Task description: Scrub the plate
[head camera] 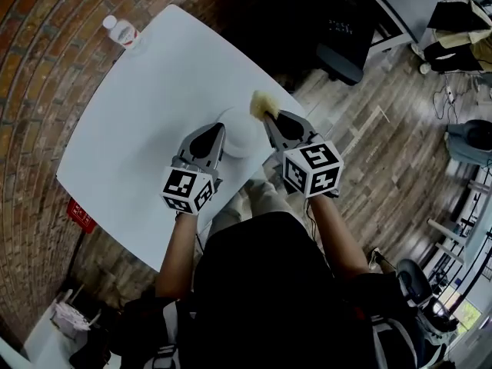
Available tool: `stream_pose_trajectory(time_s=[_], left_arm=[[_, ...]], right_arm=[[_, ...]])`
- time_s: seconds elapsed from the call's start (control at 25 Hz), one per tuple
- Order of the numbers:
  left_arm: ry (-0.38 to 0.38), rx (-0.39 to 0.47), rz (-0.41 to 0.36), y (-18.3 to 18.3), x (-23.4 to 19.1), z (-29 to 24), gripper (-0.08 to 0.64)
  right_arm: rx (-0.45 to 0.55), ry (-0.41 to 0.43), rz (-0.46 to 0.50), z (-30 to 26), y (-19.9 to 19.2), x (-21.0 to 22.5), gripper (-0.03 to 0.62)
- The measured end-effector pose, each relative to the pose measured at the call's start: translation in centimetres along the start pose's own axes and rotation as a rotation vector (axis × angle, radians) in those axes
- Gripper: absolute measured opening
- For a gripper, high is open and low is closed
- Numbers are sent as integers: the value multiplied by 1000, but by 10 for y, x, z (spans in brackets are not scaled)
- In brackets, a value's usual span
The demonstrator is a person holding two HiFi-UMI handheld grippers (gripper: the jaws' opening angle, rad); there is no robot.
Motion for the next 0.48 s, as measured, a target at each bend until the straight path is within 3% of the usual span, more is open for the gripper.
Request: stream_pose_trajectory(time_s=[0.48], left_arm=[[-17, -111, -61, -38, -3, -11, 20]], right_arm=[[-71, -1, -45, -13, -38, 18, 41]])
Point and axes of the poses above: the fingertips, and each gripper's own axes: z backward along the fingers, x to its right, y out of its top, the point moved 9 cm from there along z, backward along the fingers, and after that the axes turned 6 degrees about x, right-handed, at the moved point
